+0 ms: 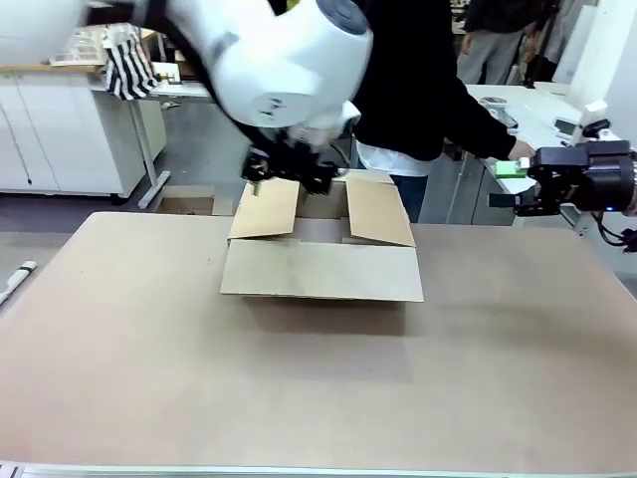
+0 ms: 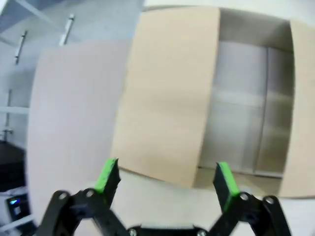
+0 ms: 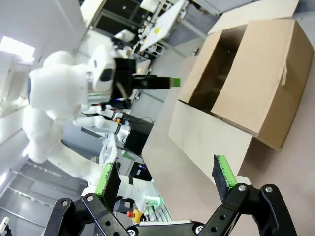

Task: Pack the gift set into the box.
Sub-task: Place both hands on the side flaps of the Package Box and spread them outward.

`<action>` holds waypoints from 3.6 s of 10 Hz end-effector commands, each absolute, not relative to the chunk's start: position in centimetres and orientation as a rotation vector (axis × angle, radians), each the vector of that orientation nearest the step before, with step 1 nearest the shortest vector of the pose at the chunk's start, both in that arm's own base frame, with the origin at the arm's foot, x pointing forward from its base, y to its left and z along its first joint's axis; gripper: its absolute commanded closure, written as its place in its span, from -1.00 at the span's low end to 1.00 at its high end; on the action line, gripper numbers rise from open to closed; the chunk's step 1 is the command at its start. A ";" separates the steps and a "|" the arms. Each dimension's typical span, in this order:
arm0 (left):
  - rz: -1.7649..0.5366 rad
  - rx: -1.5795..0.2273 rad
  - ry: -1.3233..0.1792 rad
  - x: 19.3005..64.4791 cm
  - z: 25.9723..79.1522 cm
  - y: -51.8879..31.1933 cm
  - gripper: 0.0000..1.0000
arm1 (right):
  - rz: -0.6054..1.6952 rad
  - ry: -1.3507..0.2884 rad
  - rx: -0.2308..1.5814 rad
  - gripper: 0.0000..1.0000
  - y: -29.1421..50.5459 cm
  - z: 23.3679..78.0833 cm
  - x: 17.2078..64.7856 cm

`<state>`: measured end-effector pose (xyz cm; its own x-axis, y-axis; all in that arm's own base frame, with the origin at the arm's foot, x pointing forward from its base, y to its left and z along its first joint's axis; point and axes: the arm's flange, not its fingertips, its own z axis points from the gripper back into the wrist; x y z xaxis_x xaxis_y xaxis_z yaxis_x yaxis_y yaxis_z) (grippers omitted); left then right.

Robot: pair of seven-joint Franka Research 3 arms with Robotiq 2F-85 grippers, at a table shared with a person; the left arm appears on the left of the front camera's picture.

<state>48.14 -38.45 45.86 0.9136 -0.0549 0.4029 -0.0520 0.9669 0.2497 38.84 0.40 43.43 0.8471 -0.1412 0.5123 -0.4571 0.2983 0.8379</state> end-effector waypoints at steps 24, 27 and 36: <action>0.186 0.512 -0.349 54.6 44.7 -31.2 -1.00 | 0.235 -0.591 1.288 -1.00 0.4 43.3 38.9; 0.230 0.332 -0.316 55.4 45.9 -27.1 -1.00 | 0.235 -0.591 1.288 -1.00 0.4 43.3 38.9; 0.311 -0.270 -0.231 56.4 45.6 -14.5 -1.00 | 0.235 -0.591 1.288 -1.00 0.4 43.3 38.9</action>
<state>57.66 -15.74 46.69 0.9091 0.3600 0.2095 -0.3110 0.9213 -0.2335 38.86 0.42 43.45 0.8462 -0.1451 0.5128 -0.4575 0.2958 0.8386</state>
